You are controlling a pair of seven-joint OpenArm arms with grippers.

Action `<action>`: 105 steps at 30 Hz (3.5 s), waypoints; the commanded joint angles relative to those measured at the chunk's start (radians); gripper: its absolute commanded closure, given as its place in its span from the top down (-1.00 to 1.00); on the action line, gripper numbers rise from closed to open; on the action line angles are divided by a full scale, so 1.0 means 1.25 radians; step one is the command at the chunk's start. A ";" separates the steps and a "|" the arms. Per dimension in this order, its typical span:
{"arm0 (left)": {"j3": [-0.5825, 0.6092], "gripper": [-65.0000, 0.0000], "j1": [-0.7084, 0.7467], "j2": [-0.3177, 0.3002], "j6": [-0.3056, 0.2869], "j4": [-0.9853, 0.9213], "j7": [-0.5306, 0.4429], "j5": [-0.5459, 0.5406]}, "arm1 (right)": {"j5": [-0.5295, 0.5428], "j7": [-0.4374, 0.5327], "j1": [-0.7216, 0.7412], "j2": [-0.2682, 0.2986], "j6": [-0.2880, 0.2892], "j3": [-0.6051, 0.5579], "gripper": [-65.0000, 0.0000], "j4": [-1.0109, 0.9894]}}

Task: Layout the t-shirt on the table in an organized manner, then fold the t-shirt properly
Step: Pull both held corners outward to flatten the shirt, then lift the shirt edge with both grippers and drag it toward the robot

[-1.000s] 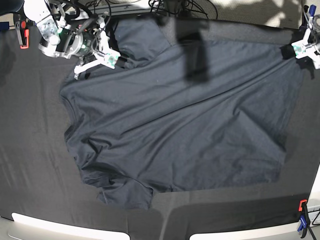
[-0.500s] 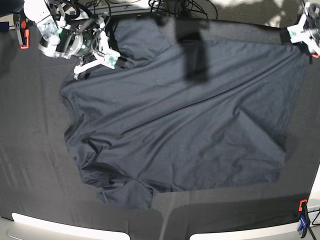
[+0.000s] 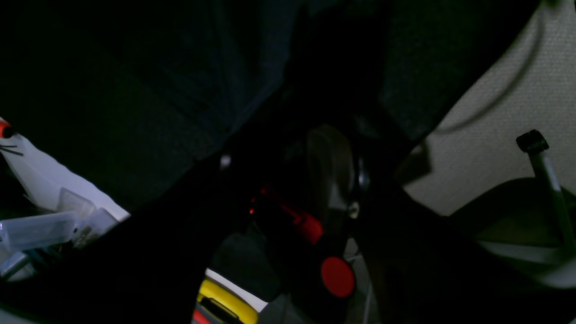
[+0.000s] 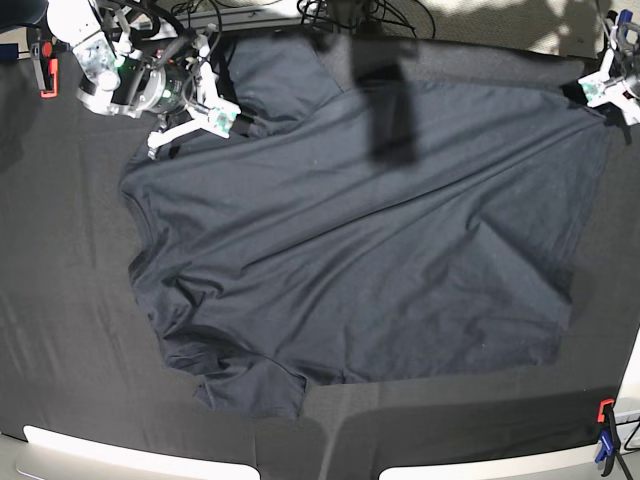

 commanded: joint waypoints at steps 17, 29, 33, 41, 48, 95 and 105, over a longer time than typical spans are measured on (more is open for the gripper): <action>-0.008 -0.37 -0.011 -0.016 0.144 0.007 -0.002 -0.007 | 0.003 0.006 0.006 0.009 -0.002 0.004 -1.00 0.011; -0.007 -0.37 -0.012 -0.016 0.021 0.005 -0.061 -0.025 | 0.003 0.005 0.006 0.009 -0.002 0.004 -1.00 0.011; -0.007 -0.37 -0.023 -0.015 0.021 -0.013 -0.066 -0.025 | 0.003 0.005 0.006 0.009 -0.002 0.004 -1.00 0.011; -0.007 -0.37 -0.053 -0.002 0.021 -0.098 -0.061 -0.010 | 0.003 0.006 0.006 0.009 -0.002 0.004 -1.00 0.011; -0.007 -0.84 -0.054 -0.002 0.021 -0.098 -0.085 -0.020 | 0.003 0.006 0.006 0.009 -0.002 0.004 -1.00 0.011; -0.166 -1.00 0.046 0.095 0.022 -0.031 0.098 -0.475 | 0.039 -0.029 -0.521 0.016 -0.001 0.363 -1.00 0.341; -0.218 -1.00 -0.005 0.109 0.027 -0.031 0.072 -0.483 | 0.042 0.003 -0.358 0.012 -0.001 0.388 -1.00 0.307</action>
